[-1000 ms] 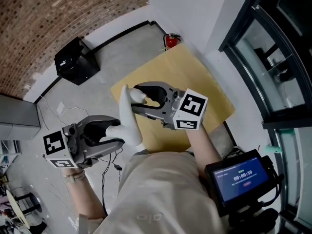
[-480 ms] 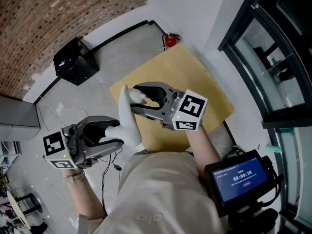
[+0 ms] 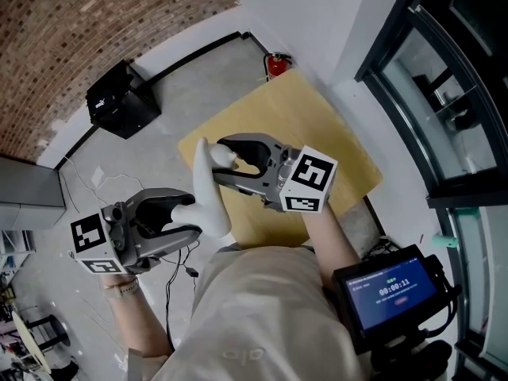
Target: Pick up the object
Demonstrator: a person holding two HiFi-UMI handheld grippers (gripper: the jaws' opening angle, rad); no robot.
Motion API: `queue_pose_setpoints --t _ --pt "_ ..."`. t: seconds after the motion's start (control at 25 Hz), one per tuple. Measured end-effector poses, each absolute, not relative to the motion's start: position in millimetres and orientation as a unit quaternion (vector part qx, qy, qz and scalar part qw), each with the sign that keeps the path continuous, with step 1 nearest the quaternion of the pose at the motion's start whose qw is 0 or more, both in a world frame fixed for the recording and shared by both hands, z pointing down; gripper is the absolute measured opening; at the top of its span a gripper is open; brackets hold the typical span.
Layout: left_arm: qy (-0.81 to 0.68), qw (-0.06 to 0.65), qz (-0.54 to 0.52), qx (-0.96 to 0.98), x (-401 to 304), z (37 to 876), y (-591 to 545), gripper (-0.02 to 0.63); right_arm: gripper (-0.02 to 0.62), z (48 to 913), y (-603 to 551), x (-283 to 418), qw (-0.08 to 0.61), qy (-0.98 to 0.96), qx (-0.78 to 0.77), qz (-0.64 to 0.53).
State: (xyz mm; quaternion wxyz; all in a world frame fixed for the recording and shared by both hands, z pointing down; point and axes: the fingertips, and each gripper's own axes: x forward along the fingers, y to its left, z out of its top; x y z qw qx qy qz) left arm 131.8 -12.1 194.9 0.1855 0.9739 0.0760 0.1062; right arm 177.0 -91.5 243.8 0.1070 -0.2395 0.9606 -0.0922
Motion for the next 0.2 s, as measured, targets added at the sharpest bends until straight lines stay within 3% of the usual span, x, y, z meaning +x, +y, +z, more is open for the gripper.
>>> queue_pose_setpoints --t 0.2 --pt "0.074 0.185 0.106 0.974 134.2 193.7 -12.8 0.204 0.233 243.0 -92.4 179.5 0.108 0.96 -0.241 -0.093"
